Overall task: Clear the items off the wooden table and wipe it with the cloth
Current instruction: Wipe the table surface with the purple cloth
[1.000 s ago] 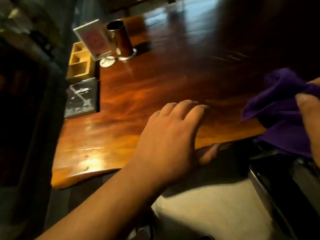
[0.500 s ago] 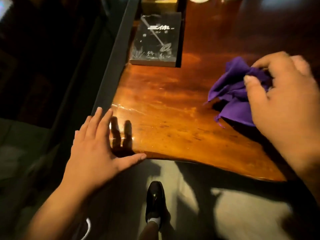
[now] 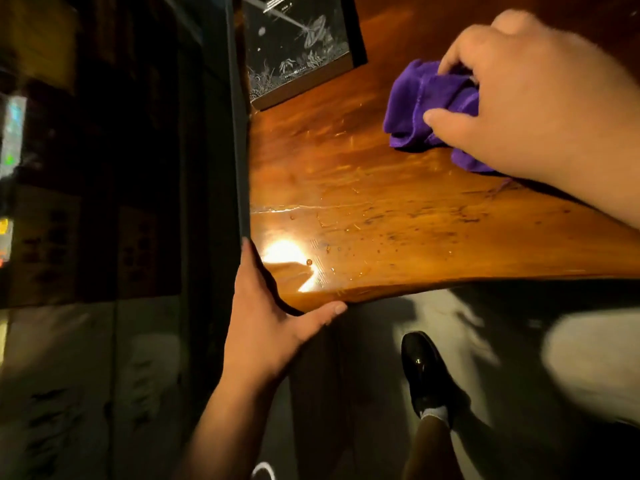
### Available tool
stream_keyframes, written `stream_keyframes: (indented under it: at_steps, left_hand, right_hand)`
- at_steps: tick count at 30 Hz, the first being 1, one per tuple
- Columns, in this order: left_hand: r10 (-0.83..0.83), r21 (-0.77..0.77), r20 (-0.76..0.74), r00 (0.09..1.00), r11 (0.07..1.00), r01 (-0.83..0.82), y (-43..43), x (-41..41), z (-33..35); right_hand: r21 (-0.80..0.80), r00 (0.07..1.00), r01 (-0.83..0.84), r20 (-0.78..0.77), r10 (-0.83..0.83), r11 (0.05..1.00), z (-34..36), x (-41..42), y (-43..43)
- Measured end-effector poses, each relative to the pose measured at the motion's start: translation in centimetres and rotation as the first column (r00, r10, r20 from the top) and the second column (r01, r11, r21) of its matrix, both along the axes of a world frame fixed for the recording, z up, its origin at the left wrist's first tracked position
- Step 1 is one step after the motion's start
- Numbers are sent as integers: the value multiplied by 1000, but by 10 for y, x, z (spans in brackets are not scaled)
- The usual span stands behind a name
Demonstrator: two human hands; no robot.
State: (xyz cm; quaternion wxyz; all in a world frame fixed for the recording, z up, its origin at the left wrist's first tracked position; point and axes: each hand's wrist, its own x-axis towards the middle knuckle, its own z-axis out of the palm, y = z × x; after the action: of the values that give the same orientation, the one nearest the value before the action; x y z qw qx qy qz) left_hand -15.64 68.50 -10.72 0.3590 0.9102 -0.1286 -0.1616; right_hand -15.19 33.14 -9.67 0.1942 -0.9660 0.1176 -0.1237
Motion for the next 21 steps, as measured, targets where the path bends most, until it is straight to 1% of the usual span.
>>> stream_keyframes:
  at_steps: [2,4,8,10,11,13,16,18,21]
  left_hand:
    - [-26,-40,14,1000,999,27,-7,-2,7]
    - [-23,-48,15,1000,999,24,-14,-5,14]
    - [36,-23,-19,999,999,-37,-24,-10,19]
    - [64,-17,-46,997,998,-65,-25,-11,20]
    - [73,-11,-57,996,997,-73,-25,-10,20]
    - [69,3,-69,995,998,-69,-23,-9,17]
    - [57,1,-85,995,998,-58,-19,-6,13]
    - [56,5,-90,994,998,-55,-16,-5,10]
    - [74,79,-78,994,995,-68,-11,-5,9]
  right_hand:
    - [-36,999,-35,7,35,999,-1,-10,-12]
    - [-55,999,-21,23,23,998,-4,-21,-28]
    - [-11,993,112,49,-112,994,-5,-38,-57]
    - [1,986,161,40,-161,987,-2,-31,-52]
    - [7,988,155,22,-156,988,-2,-24,-44]
    - [43,998,58,-19,-57,997,0,-3,-14]
    - [84,981,-181,-52,186,980,6,23,54]
    - [106,940,-331,-47,337,938,10,23,100]
    - [134,826,-555,-27,563,821,11,-14,134]
